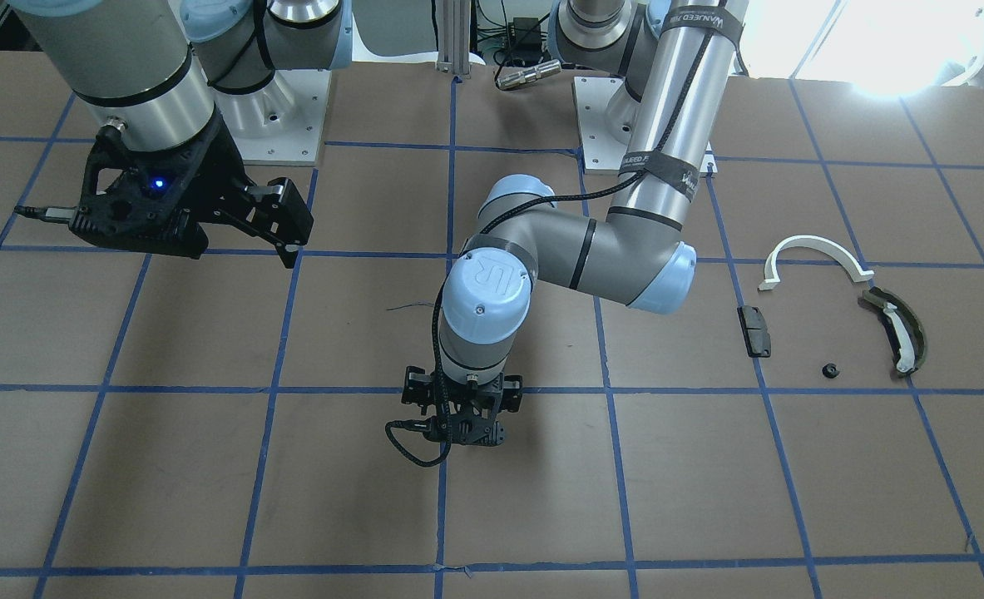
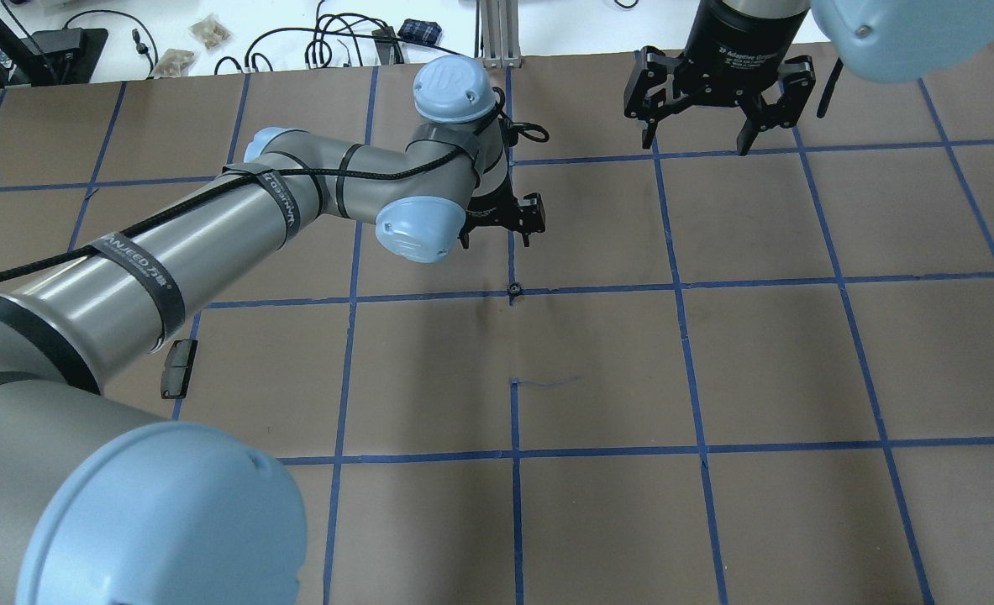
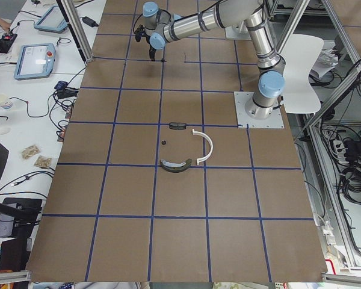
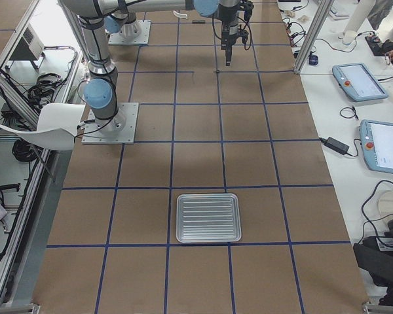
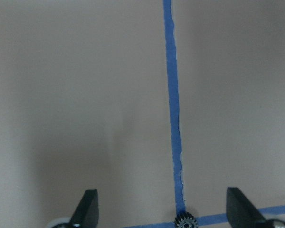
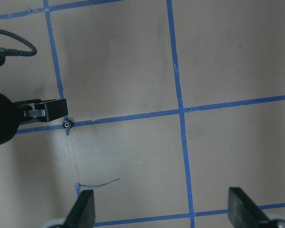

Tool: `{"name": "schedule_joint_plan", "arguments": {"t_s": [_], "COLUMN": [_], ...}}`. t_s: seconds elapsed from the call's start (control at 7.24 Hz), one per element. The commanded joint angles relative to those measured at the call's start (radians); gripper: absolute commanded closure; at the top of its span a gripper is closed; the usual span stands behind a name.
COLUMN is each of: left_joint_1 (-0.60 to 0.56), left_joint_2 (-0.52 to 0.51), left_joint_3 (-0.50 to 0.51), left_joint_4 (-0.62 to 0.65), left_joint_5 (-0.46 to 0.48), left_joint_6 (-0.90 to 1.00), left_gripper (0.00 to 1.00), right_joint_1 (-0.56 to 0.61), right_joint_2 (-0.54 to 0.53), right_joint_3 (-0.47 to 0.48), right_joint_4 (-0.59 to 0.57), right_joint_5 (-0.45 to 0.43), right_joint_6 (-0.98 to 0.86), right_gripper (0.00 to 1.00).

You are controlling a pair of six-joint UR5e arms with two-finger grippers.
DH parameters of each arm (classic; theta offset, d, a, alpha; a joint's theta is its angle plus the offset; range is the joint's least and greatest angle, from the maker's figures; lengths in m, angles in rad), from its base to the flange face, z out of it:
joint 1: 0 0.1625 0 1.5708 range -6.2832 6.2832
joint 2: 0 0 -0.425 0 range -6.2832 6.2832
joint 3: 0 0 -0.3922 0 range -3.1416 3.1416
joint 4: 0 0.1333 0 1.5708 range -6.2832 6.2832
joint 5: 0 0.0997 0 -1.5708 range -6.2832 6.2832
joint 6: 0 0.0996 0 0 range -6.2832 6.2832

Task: Place bearing gear from tray to pile

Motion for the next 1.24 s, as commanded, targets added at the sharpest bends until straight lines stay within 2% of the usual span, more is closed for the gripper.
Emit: {"name": "schedule_joint_plan", "arguments": {"t_s": [0.0, 0.28, 0.41, 0.55, 0.69, 0.83, 1.1], "left_joint_1": [-0.036, -0.036, -0.036, -0.036, -0.036, -0.036, -0.036], "left_joint_2": [-0.008, -0.008, -0.008, -0.014, -0.016, -0.014, -0.014], "left_joint_3": [-0.052, -0.086, -0.086, -0.078, -0.078, -0.083, -0.083], "left_joint_4": [0.054, 0.066, 0.067, 0.073, 0.078, 0.078, 0.079], "left_joint_5": [0.004, 0.004, 0.014, 0.030, 0.028, 0.030, 0.028], "left_joint_6": [-0.036, -0.033, -0.022, -0.022, -0.024, -0.024, -0.024], "left_gripper": [0.06, 0.11, 0.23, 0.39, 0.48, 0.62, 0.70], "right_joint_1": [-0.004, -0.002, -0.004, -0.002, -0.002, -0.002, -0.004], "right_joint_2": [-0.003, -0.006, -0.006, -0.006, -0.006, -0.006, -0.006], "right_joint_3": [0.006, 0.001, 0.003, 0.004, 0.003, 0.004, 0.004], "right_joint_4": [0.014, 0.014, 0.013, 0.013, 0.013, 0.011, 0.011], "right_joint_5": [-0.027, -0.039, -0.039, -0.039, -0.039, -0.039, -0.039], "right_joint_6": [-0.076, -0.083, -0.083, -0.083, -0.083, -0.083, -0.087], "right_gripper": [0.00, 0.00, 0.00, 0.00, 0.00, 0.00, 0.00]}}
